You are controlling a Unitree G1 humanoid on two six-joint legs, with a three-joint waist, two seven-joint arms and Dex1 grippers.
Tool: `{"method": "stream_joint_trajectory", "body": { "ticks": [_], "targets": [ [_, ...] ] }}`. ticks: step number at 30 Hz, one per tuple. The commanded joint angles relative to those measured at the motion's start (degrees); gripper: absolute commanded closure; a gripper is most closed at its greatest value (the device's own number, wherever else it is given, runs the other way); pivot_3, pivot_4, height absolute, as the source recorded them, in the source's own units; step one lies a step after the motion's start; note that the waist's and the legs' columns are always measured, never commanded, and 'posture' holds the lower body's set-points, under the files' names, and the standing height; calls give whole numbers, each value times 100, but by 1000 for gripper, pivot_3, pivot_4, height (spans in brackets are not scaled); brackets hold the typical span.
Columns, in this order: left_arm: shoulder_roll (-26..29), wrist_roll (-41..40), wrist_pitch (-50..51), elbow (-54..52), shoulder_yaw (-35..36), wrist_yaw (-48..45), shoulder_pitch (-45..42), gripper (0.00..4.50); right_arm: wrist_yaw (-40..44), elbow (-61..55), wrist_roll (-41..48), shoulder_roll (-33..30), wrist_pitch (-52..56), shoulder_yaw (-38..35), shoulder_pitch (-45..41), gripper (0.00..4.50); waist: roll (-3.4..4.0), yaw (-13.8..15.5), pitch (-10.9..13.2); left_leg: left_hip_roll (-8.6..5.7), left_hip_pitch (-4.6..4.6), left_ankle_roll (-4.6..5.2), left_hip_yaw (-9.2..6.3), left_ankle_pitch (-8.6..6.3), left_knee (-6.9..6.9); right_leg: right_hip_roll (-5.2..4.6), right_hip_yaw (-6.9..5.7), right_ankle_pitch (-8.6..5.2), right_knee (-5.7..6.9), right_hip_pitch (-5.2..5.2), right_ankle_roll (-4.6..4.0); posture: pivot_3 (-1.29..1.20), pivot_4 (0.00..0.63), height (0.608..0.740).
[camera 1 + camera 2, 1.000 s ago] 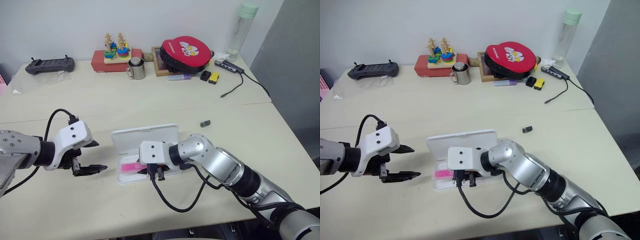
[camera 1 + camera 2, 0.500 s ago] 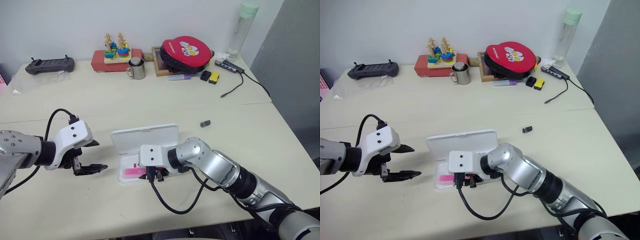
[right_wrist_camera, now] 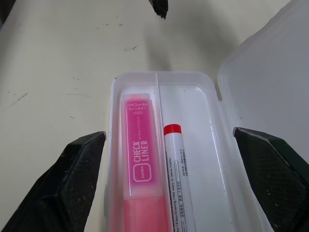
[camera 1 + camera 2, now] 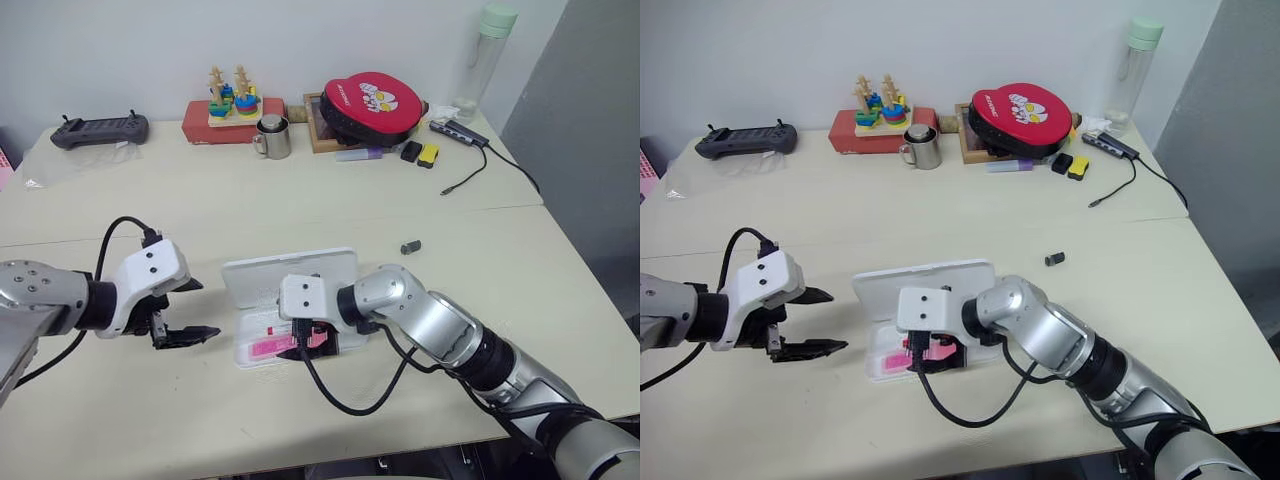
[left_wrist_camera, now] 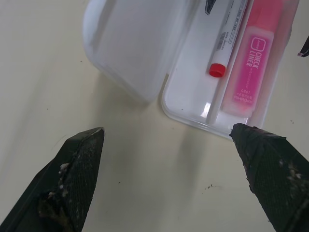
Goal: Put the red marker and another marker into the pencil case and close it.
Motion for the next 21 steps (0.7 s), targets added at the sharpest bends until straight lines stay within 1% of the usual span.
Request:
{"method": "stream_joint_trajectory", "body": {
  "ticks": [1, 4, 7, 10, 11, 13, 16, 18, 21],
  "targets": [
    [-64, -256, 128, -186, 141, -48, -120, 0, 145, -455, 208, -194, 181, -436, -197, 18, 0, 5, 0, 0, 0, 0, 0, 0, 0, 0, 0, 0, 0, 0, 0, 0, 150, 740],
    [-8, -536, 229, -438, 422, -298, 29, 0, 219, -720, 396, -486, 489, -734, -175, 18, -1, 12, 0, 0, -1, 0, 0, 0, 1, 0, 0, 0, -1, 0, 0, 0, 150, 740],
    [115, -616, 166, -700, 662, -501, 155, 0, 199, -925, 537, -821, 688, -1000, -66, 18, 0, 18, 0, 0, -2, 0, 1, 0, 0, -2, 0, 0, -3, 0, 0, 0, 150, 740],
    [190, -725, 251, -876, 833, -498, 14, 0, 260, -1188, 681, -1244, 801, -1223, 107, 18, -1, 23, 0, 0, -3, 0, -2, 0, -1, -2, -3, 0, -4, 0, 0, 0, 150, 740],
    [178, -827, 355, -947, 819, -343, -227, 0, 314, -1314, 758, -1462, 856, -1376, 210, 18, 0, 25, 0, 0, -3, 0, -1, 0, -1, -2, -2, 0, -4, 0, 0, 0, 150, 740],
    [158, -939, 487, -1012, 774, -150, -518, 0, 351, -1446, 865, -1707, 910, -1535, 320, 18, 0, 50, 1, -1, -6, 0, 0, 0, 1, -2, -2, -3, -5, 0, 4, 0, 150, 740],
    [-117, -1367, 878, -1215, 525, 378, -1278, 0, 243, -1309, 870, -2043, 879, -1868, 400, 18, 1, 40, 2, -3, -3, 0, 5, 0, 4, -4, 3, -4, -6, 4, 7, 0, 150, 740],
    [-174, -1459, 992, -1293, 442, 524, -1483, 0, 164, -1154, 869, -2150, 861, -2005, 401, 18, -1, 34, 1, -3, -3, 0, 5, 0, 6, -3, 3, -13, -6, 6, 23, 0, 150, 740],
    [-185, -1530, 1074, -1364, 377, 672, -1613, 0, 30, -756, 736, -2304, 661, -2154, 423, 18, 0, -13, 1, -3, 3, 0, 12, 0, 2, -2, 10, -9, -4, 5, 15, 0, 150, 740]
  ]
}}
